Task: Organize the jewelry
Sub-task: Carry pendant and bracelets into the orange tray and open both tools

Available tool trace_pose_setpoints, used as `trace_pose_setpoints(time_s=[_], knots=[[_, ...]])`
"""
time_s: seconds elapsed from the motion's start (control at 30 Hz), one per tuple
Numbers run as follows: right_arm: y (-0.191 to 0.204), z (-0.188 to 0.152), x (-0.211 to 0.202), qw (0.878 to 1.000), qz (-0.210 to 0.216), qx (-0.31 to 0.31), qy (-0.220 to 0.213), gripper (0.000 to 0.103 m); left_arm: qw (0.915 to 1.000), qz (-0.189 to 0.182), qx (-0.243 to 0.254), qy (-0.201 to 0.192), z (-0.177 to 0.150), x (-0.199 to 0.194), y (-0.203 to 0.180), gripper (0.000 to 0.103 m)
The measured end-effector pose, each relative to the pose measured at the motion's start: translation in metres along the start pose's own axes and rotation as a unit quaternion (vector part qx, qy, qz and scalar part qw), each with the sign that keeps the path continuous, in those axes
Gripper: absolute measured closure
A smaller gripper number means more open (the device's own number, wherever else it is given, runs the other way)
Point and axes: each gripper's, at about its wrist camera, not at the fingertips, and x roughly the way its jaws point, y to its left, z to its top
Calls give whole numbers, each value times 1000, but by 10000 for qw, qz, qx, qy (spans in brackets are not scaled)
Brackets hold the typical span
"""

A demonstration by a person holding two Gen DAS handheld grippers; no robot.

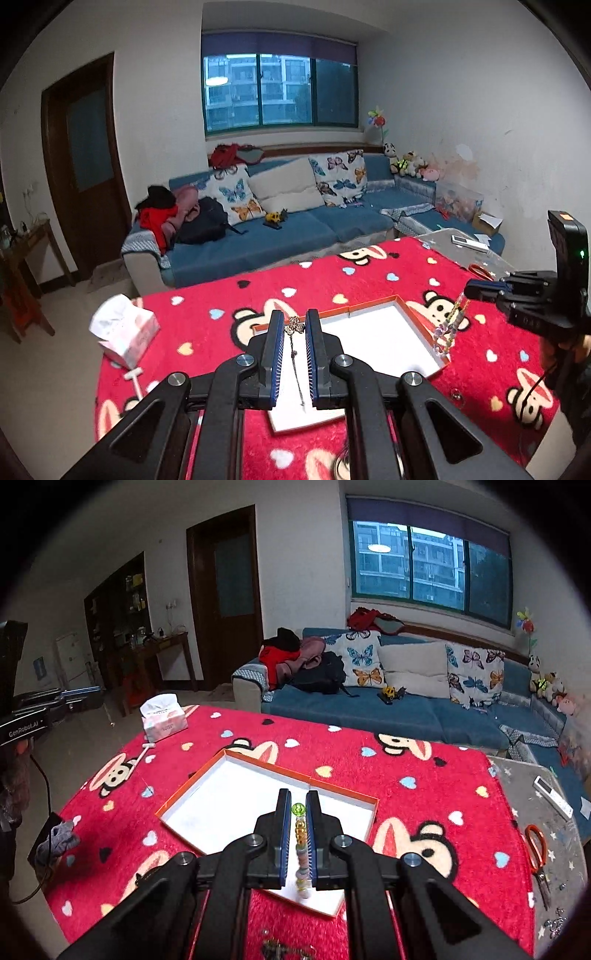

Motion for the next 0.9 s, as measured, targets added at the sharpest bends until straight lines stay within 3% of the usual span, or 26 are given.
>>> trace_pose_setpoints(time_s=[0.23, 0.53, 0.9], knots=[[-2, -7, 25, 9998, -38, 47, 205, 93, 9986, -60, -121, 517, -14, 65, 6, 91], [-2, -32, 54, 9974, -24, 100, 717, 93, 9919, -102, -132, 1258, -74, 130, 10, 91], [-13, -64, 86, 9905, -241, 302, 1322, 93, 9807, -153, -179, 1941, -131, 179, 6, 90]])
